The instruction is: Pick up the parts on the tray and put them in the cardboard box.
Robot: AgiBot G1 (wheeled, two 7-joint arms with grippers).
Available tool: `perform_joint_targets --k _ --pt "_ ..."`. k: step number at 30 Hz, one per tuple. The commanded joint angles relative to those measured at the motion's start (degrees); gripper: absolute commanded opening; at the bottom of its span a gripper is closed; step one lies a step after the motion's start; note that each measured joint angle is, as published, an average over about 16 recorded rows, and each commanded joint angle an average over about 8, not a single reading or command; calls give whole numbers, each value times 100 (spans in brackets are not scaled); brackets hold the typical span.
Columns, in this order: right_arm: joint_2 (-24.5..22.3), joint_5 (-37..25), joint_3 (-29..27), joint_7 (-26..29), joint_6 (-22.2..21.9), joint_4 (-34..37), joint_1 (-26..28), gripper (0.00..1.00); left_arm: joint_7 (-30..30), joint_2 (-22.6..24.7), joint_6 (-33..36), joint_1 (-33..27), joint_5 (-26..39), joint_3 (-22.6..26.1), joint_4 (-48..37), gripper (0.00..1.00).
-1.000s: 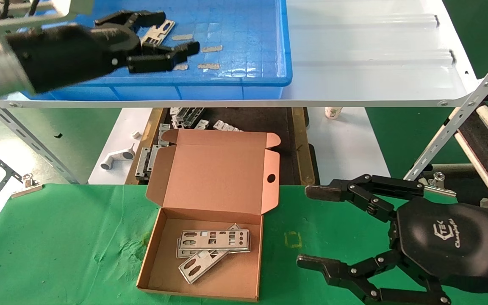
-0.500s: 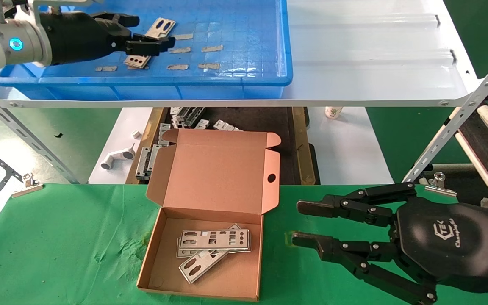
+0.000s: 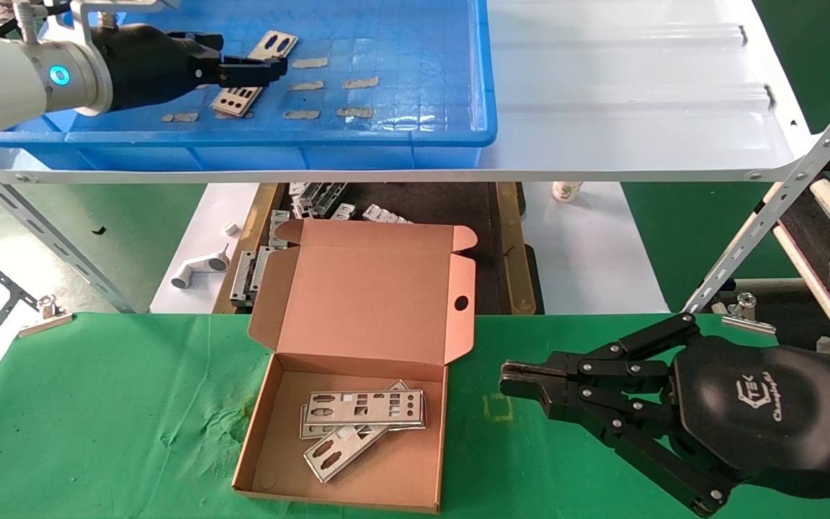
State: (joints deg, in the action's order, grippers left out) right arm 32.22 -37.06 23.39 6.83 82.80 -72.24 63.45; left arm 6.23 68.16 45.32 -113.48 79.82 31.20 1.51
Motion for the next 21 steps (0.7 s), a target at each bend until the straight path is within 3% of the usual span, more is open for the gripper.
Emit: perform_joint_targets --k 1,21 --pt "0 0 0 0 0 0 0 0 40 40 -28 -1 -21 -14 -64 0" --pt "0 0 1 0 0 0 0 0 143 160 -221 49 44 31 -187 0"
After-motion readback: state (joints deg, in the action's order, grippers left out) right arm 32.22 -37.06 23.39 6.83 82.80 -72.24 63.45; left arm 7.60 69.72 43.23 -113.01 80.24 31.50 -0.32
